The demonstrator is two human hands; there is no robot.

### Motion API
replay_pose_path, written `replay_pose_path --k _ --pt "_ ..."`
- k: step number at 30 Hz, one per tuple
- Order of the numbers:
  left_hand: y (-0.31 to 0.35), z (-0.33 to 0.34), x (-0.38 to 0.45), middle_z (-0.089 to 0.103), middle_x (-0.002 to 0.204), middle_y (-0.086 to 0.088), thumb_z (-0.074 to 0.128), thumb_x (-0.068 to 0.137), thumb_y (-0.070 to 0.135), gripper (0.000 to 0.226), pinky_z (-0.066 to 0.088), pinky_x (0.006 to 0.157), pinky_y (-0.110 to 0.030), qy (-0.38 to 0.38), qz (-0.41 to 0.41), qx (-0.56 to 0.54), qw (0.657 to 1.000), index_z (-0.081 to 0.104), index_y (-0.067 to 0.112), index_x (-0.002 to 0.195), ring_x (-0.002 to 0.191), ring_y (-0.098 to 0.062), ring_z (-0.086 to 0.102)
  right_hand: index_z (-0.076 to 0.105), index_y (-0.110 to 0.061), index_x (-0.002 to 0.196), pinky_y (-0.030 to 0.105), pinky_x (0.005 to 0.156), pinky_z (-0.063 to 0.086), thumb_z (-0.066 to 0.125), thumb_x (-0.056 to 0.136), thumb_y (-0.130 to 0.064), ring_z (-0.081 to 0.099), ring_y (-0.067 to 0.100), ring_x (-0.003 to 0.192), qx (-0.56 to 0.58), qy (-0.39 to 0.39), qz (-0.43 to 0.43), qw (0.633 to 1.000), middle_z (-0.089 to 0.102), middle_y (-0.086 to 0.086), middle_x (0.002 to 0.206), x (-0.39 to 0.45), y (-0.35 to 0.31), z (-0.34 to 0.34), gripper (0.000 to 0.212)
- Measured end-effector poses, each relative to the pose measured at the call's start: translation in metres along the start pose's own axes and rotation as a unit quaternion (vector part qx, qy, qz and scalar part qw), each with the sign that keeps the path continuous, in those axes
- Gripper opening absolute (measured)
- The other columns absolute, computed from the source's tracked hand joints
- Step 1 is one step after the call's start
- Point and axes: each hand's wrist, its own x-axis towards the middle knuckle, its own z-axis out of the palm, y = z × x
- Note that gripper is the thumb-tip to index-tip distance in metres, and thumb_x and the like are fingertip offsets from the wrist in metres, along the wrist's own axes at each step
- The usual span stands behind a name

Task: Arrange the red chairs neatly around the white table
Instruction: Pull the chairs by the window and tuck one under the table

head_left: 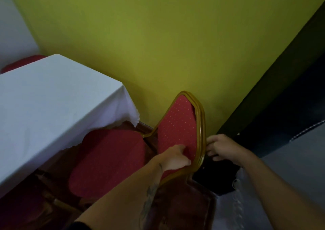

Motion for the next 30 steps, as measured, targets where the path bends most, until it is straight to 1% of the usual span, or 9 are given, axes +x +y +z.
replay_pose_path --k 5,8,11,13,17,20,24,28,30 --pt "0.004 0.018 0.012 0.056 0.140 -0.003 0.081 0.073 0.041 0.090 0.051 0.103 -0.044 -0.006 -0.055 -0.040 0.998 0.040 0.019 0.151 0.122 -0.027 0.058 0.065 -0.010 0.107 0.048 0.093 0.053 0.052 0.095 -0.006 0.066 0.026 0.101 0.031 0.019 -0.032 0.999 0.071 0.013 0.107 0.039 -0.035 -0.020 0.018" --pt "0.020 0.021 0.025 0.049 0.143 -0.004 0.082 0.067 0.056 0.107 0.051 0.102 -0.048 -0.009 -0.095 -0.054 0.994 0.031 0.020 0.153 0.125 -0.030 0.054 0.056 -0.008 0.112 0.041 0.072 0.051 0.052 0.097 -0.008 0.064 0.029 0.095 0.041 0.011 -0.048 0.998 0.066 0.019 0.110 0.074 -0.051 -0.027 0.016" --pt "0.038 0.031 0.034 0.017 0.166 -0.015 0.080 0.072 0.060 0.134 0.033 0.118 -0.051 -0.003 -0.140 -0.044 0.989 -0.008 0.013 0.161 0.148 -0.040 0.027 0.054 -0.009 0.107 0.041 0.067 0.051 0.056 0.099 -0.020 0.065 0.029 0.087 0.059 -0.009 -0.054 0.997 0.065 0.015 0.100 0.104 -0.061 -0.033 0.013" --pt "0.045 0.040 0.037 -0.002 0.169 -0.018 0.079 0.077 0.054 0.136 0.025 0.121 -0.050 0.046 -0.141 -0.016 0.989 -0.019 0.008 0.158 0.153 -0.042 0.014 0.057 -0.007 0.102 0.045 0.073 0.055 0.058 0.099 -0.029 0.065 0.031 0.082 0.072 -0.037 -0.056 0.995 0.065 0.014 0.091 0.124 -0.062 -0.036 0.022" --pt "0.047 0.046 0.039 -0.004 0.169 -0.017 0.078 0.076 0.042 0.127 0.029 0.120 -0.052 0.112 -0.122 0.025 0.986 -0.011 0.006 0.159 0.153 -0.043 0.015 0.061 -0.008 0.089 0.038 0.070 0.054 0.062 0.094 -0.030 0.060 0.028 0.067 0.097 -0.105 -0.029 0.989 0.062 0.010 0.071 0.146 -0.064 -0.034 0.023" --pt "0.046 0.042 0.028 -0.003 0.170 -0.015 0.079 0.081 0.034 0.122 0.028 0.121 -0.049 0.103 -0.128 0.018 0.986 -0.011 0.005 0.159 0.153 -0.042 0.015 0.055 -0.011 0.073 0.030 0.054 0.045 0.059 0.087 -0.011 0.050 0.022 0.051 0.080 -0.091 -0.045 0.992 0.051 0.005 0.054 0.152 -0.064 -0.028 0.015" --pt "0.036 0.030 0.008 -0.006 0.171 -0.015 0.077 0.083 0.036 0.122 0.022 0.124 -0.045 0.098 -0.129 0.033 0.986 -0.013 0.007 0.160 0.155 -0.036 0.012 0.051 -0.010 0.067 0.029 0.050 0.041 0.056 0.083 -0.005 0.046 0.022 0.047 0.087 -0.091 -0.076 0.989 0.047 0.005 0.050 0.148 -0.071 -0.017 0.017" --pt "0.022 0.013 -0.018 0.038 0.153 -0.022 0.078 0.081 0.033 0.097 0.040 0.114 -0.047 0.132 -0.130 0.055 0.981 0.021 0.004 0.154 0.137 -0.039 0.045 0.052 -0.009 0.070 0.030 0.051 0.042 0.056 0.084 -0.006 0.048 0.022 0.052 0.116 -0.095 -0.087 0.985 0.048 0.007 0.057 0.136 -0.079 0.003 0.015" --pt "0.012 0.006 -0.033 0.046 0.146 -0.020 0.078 0.081 0.031 0.090 0.045 0.108 -0.045 0.140 -0.122 0.059 0.981 0.028 0.005 0.150 0.129 -0.038 0.052 0.052 -0.010 0.069 0.032 0.054 0.043 0.057 0.083 -0.008 0.049 0.023 0.055 0.126 -0.089 -0.092 0.984 0.048 0.007 0.060 0.128 -0.082 0.017 0.014"
